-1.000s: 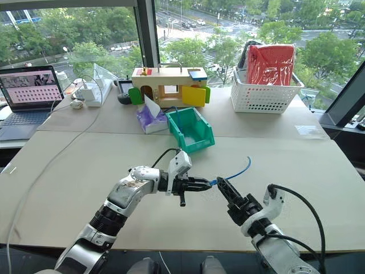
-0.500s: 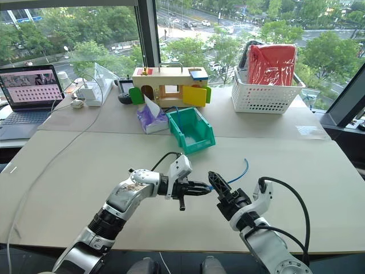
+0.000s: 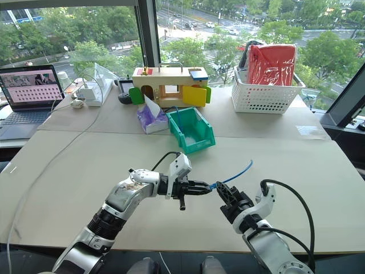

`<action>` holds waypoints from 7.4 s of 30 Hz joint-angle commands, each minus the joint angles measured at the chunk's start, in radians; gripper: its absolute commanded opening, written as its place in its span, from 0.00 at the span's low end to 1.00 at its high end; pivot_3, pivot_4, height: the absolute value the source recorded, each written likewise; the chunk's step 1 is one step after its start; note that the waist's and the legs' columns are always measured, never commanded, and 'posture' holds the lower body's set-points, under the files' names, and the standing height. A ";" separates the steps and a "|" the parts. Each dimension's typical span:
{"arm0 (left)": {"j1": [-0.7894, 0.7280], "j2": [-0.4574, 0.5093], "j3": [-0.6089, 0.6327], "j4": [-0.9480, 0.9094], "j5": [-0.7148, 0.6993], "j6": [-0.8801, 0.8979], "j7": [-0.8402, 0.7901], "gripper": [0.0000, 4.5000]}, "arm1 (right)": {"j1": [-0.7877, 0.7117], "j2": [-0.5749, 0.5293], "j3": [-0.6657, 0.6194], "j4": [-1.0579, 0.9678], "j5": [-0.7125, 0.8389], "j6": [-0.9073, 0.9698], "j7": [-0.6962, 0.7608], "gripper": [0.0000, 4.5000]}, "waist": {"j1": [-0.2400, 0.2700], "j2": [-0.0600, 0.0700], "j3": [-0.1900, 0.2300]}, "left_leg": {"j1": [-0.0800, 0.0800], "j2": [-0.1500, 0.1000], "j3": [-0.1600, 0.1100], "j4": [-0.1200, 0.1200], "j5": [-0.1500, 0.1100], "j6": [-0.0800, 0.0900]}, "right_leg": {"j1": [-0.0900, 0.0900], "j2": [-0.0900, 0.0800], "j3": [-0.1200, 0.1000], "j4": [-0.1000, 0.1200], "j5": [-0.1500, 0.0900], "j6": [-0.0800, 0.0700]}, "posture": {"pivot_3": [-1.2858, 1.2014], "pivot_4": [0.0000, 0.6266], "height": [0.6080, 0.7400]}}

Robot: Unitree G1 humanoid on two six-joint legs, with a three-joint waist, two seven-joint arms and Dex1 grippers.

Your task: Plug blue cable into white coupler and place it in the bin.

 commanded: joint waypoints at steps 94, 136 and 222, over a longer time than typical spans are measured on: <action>-0.122 -0.082 -0.061 -0.036 0.127 0.450 0.255 0.14 | -0.221 -0.077 0.077 0.020 -0.253 0.019 -0.086 0.00 | 0.005 0.002 -0.002 | 0.005 -0.002 -0.009 -0.015 0.003 0.002 | 0.012 0.007 0.003 -0.012 -0.005 -0.002 | 0.52 0.24 0.84; -0.122 -0.053 -0.111 -0.078 0.071 0.439 0.270 0.14 | -0.196 -0.081 0.054 0.079 -0.236 0.106 -0.047 0.00 | 0.004 0.002 -0.002 | 0.005 -0.002 -0.010 -0.015 0.003 0.002 | 0.012 0.008 0.003 -0.011 -0.004 -0.004 | 0.52 0.24 0.84; -0.104 0.157 -0.056 -0.141 -0.074 0.362 0.174 0.99 | -0.543 -0.400 -0.176 0.191 -0.197 0.212 0.192 0.00 | -0.001 0.005 -0.006 | 0.006 -0.003 -0.012 -0.015 0.003 0.002 | 0.011 0.008 0.004 -0.010 -0.005 -0.004 | 0.52 0.24 0.84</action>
